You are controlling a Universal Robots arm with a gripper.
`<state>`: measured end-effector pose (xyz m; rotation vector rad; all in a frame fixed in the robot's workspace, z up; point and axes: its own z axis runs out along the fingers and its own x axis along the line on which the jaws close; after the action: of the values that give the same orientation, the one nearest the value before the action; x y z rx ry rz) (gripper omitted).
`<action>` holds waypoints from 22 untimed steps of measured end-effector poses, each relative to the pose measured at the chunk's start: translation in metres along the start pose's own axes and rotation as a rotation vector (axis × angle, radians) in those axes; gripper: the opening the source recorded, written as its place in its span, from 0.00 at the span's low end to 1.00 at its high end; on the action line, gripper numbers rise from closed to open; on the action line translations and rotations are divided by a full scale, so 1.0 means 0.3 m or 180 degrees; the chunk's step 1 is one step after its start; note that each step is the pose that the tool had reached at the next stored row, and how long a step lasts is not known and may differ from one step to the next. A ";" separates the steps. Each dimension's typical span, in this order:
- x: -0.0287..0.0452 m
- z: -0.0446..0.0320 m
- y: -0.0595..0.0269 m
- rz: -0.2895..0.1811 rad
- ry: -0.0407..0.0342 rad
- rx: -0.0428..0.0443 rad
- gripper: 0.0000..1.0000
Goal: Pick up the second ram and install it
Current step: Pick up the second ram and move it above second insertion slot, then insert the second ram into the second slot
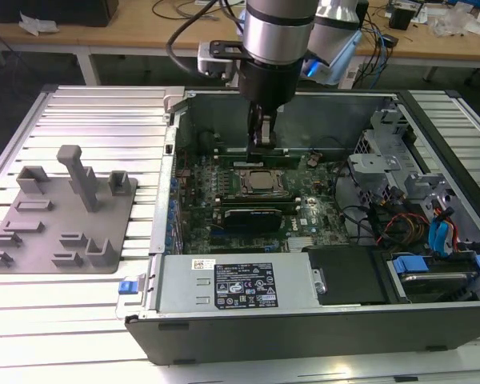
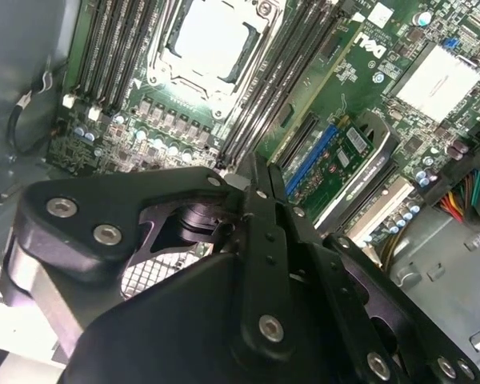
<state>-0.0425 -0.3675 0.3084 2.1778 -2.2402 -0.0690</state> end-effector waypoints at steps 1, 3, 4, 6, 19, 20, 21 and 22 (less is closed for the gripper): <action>0.001 0.008 0.000 0.0000 0.0000 0.0000 0.09; 0.002 0.021 -0.001 0.0000 0.0001 0.0000 0.09; 0.002 0.024 -0.002 0.0000 0.0001 0.0000 0.09; 0.004 0.030 -0.004 0.0000 0.0002 -0.0002 0.09; 0.007 0.049 -0.008 0.0000 0.0003 -0.0005 0.09; 0.007 0.049 -0.008 0.0000 0.0002 -0.0005 0.09; 0.007 0.049 -0.008 0.0000 0.0003 -0.0005 0.09; 0.007 0.049 -0.008 0.0000 0.0003 -0.0005 0.09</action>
<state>-0.0409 -0.3695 0.2936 2.1768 -2.2389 -0.0697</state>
